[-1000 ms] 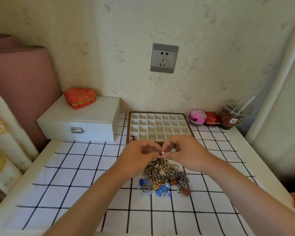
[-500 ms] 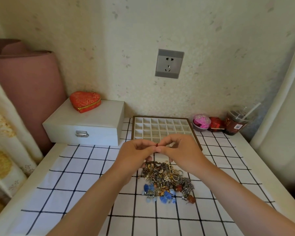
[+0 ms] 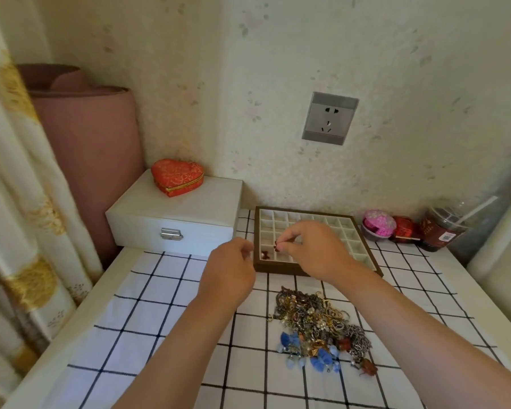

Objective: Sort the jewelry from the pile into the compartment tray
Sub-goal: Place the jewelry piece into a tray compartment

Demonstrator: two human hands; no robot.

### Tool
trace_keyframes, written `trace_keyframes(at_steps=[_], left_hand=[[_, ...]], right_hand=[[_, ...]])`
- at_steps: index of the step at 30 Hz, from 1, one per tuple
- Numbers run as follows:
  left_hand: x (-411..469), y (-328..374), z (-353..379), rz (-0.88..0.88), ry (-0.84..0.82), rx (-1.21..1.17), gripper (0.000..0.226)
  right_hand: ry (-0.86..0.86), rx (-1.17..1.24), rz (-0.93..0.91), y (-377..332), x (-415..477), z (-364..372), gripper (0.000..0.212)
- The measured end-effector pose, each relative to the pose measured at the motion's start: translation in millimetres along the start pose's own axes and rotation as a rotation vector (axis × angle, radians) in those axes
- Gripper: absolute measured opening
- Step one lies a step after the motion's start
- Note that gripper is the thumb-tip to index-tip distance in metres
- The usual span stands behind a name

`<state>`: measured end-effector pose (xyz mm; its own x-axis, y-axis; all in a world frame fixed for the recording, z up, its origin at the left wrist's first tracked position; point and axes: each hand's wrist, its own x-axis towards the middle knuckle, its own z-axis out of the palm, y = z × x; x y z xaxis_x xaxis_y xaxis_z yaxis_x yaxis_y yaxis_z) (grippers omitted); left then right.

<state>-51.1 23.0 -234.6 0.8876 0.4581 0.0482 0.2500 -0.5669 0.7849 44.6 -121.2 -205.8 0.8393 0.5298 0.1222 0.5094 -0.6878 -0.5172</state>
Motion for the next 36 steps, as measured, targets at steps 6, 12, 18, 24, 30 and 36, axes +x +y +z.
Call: trace_keyframes(at_steps=[6,12,18,24,30,36], left_hand=[[5.2,-5.5,11.5,0.083,-0.126,0.062,0.032],[10.6,-12.1,15.5,0.131,-0.147,0.117,0.024],[10.8,-12.5,15.7,0.149,-0.151,0.141,0.024],[10.0,-13.2,13.7,0.199,-0.133,0.157,0.037],[6.2,-16.1,18.4,0.321,-0.119,0.342,0.044],[6.1,-16.1,23.8,0.341,-0.064,0.408,0.045]], right_hand=[[-0.235,-0.298,-0.068,-11.1,30.8,6.9,0.027],[-0.378,-0.543,-0.064,-24.4,47.0,11.6,0.023],[-0.411,-0.684,-0.064,-34.1,51.3,15.7,0.022],[-0.542,-0.472,0.000,-26.5,53.2,-2.6,0.027],[-0.433,-0.359,-0.021,-15.9,40.9,-2.4,0.046],[-0.413,-0.314,-0.053,-7.4,38.1,6.0,0.052]])
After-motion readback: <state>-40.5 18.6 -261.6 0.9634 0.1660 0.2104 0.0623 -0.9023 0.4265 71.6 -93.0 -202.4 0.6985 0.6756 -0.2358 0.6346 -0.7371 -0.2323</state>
